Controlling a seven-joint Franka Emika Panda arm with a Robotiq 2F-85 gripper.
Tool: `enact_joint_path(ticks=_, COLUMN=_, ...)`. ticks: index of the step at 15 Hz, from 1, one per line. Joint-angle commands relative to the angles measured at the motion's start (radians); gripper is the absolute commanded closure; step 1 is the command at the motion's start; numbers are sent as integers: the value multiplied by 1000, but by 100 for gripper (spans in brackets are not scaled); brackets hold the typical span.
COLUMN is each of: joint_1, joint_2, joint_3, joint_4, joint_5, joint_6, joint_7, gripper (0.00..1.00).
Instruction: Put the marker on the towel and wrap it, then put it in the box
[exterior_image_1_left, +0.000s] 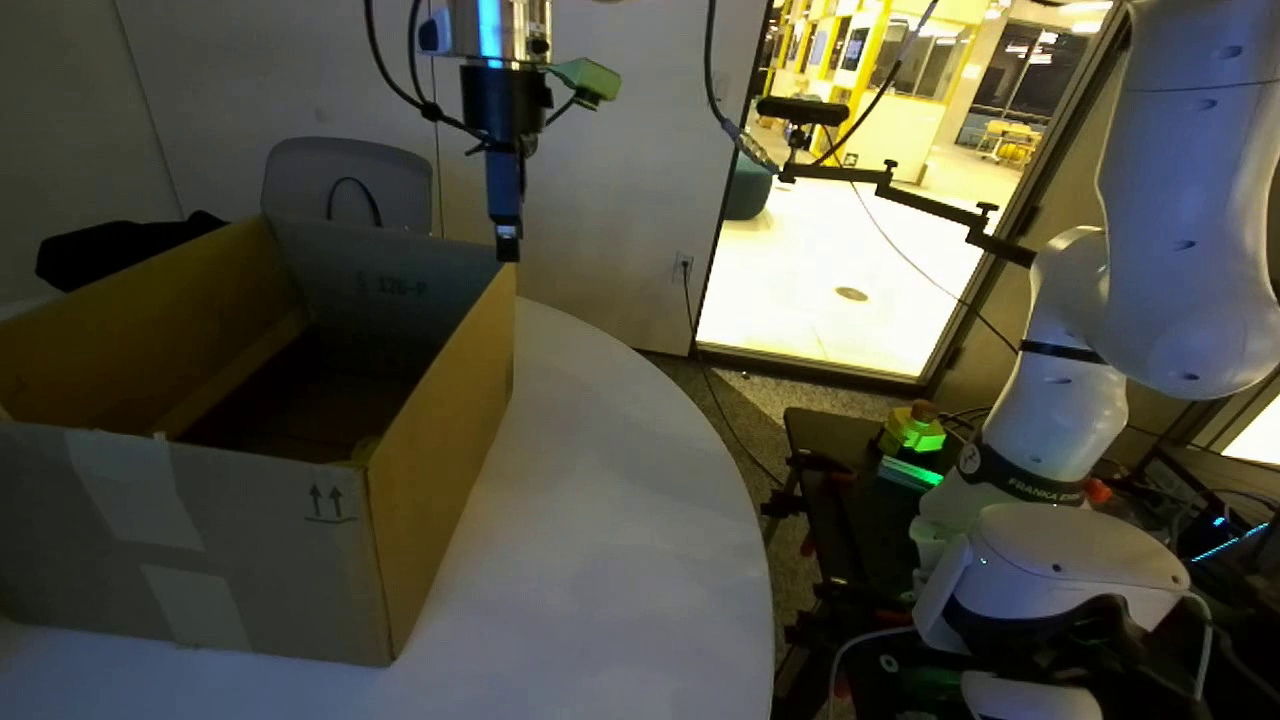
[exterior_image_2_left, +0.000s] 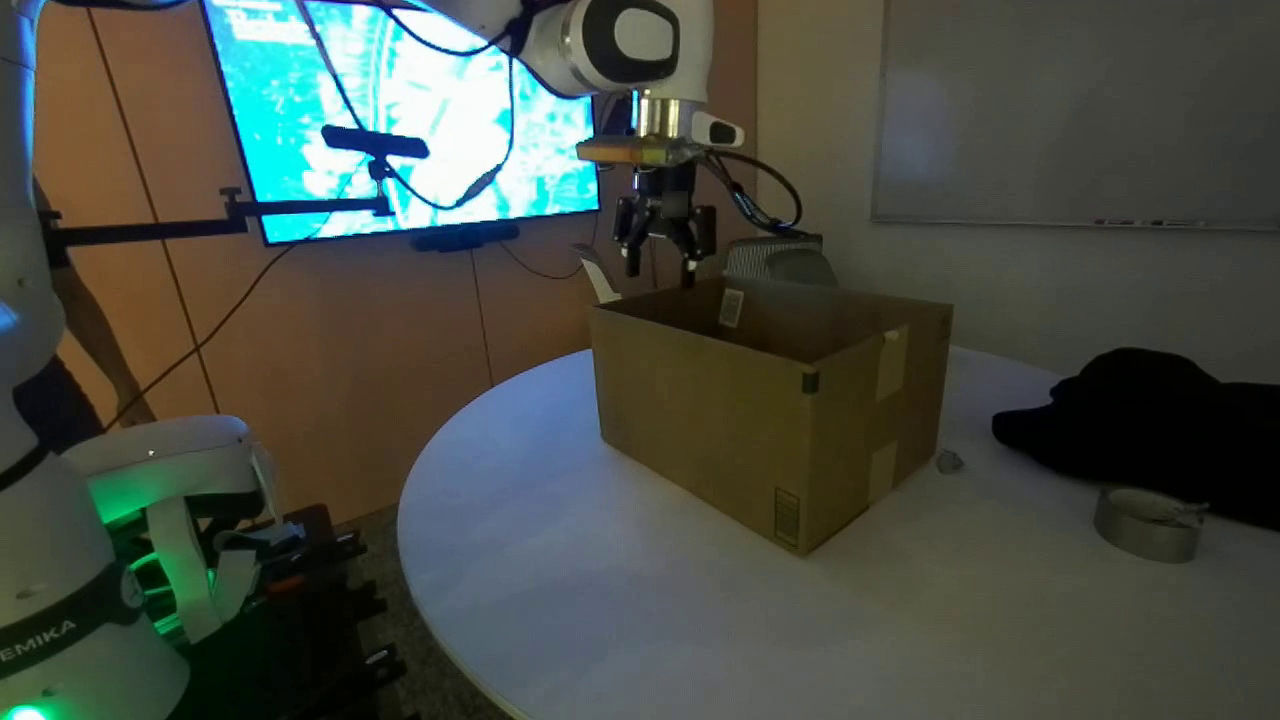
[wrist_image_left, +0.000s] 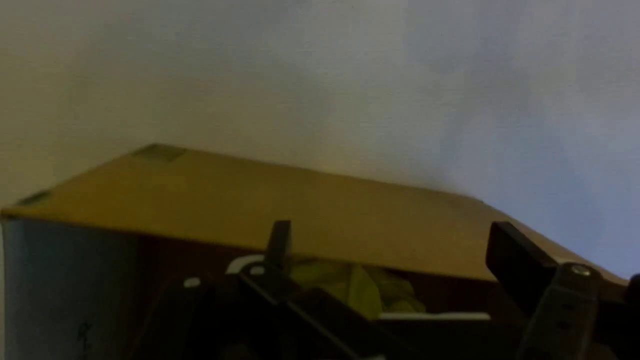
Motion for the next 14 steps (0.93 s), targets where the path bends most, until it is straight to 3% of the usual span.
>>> enact_joint_path(ticks=1, joint_1=-7, joint_2=-177, joint_3=-32, joint_4=-252, joint_5=5, joint_6=-8, joint_7=13, gripper=0)
enact_joint_path(ticks=9, joint_1=-19, joint_2=-455, joint_3=-118, joint_4=-669, joint_5=-36, joint_6=51, joint_7=-4, gripper=0)
enact_joint_path(ticks=11, joint_1=-20, joint_2=-494, joint_3=-131, joint_4=-733, joint_5=-78, joint_6=109, joint_7=-15, gripper=0)
enact_joint_path(ticks=12, joint_1=-10, joint_2=-417, joint_3=-131, joint_4=-645, joint_5=-50, joint_6=43, joint_7=-1, gripper=0)
enact_joint_path(ticks=14, joint_1=-10, joint_2=-453, joint_3=-137, joint_4=-698, joint_5=-67, joint_6=78, joint_7=-1, gripper=0)
